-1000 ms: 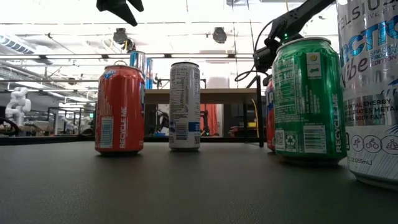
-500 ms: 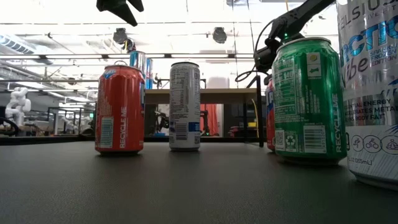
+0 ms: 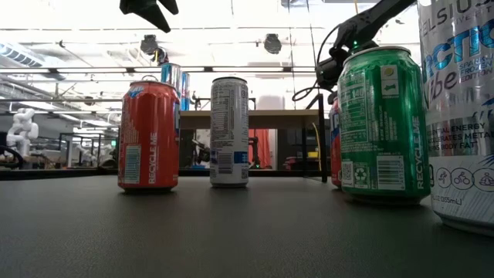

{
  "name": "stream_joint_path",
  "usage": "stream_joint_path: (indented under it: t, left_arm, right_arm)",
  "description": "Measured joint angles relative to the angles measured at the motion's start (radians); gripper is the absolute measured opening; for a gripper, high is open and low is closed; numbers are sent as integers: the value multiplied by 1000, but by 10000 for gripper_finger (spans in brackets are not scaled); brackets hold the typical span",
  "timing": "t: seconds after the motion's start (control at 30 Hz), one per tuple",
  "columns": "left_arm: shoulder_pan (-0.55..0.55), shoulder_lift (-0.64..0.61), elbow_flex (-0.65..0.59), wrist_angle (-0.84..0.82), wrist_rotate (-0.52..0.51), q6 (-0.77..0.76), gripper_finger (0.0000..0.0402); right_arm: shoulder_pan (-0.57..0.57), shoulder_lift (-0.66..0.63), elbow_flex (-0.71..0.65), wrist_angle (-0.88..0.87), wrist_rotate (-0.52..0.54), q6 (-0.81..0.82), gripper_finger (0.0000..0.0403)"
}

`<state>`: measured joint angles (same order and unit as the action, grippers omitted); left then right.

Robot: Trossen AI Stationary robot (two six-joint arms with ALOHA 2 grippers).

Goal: Place canned beverage on shelf
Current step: Put the blue soda can on the shelf

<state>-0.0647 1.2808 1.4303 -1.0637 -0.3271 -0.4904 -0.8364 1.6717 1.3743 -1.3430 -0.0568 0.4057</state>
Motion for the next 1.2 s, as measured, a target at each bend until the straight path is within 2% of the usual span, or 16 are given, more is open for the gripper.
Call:
stream_joint_path:
  t: [0.6,1.2]
  left_arm:
    - [22,0,0,6,-26,8,287]
    - [57,0,0,41,-19,34,287]
  right_arm:
    - [0,-138,16,-63,-2,-22,221]
    - [0,-146,329,-229,-102,-52,223]
